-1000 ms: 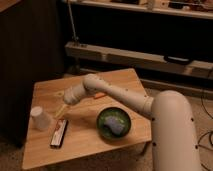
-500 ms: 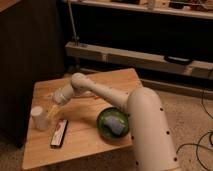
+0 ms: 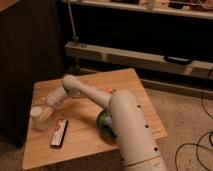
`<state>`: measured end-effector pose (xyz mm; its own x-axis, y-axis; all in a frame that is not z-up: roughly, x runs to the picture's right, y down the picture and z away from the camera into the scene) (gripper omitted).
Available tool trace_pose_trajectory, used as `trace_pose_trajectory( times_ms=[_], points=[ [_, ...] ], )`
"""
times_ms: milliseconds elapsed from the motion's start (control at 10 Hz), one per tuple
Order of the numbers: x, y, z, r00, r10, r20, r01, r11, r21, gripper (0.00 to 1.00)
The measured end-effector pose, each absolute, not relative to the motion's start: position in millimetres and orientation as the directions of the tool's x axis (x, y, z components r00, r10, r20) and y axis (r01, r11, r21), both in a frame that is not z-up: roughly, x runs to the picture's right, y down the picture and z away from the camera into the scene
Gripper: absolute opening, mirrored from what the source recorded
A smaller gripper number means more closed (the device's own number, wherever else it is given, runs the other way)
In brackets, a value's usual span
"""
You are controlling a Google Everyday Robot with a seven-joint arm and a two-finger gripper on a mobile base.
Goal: Pick up the ceramic cup
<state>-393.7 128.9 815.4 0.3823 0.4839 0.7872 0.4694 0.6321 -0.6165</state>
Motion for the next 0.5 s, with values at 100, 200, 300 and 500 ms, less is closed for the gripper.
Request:
trace_pose_trajectory(
  times_ms=[100, 200, 300, 500],
  points=[
    [-394, 129, 815, 0.374, 0.486, 0.789, 0.481, 0.626, -0.614, 0.39],
    [-393, 129, 809, 0.348, 0.489, 0.8, 0.506, 0.621, -0.599, 0.25],
    [-387, 125, 800, 0.323, 0.489, 0.811, 0.516, 0.627, -0.584, 0.16],
    [-350, 109, 758, 0.268, 0.477, 0.837, 0.532, 0.651, -0.541, 0.0]
  ],
)
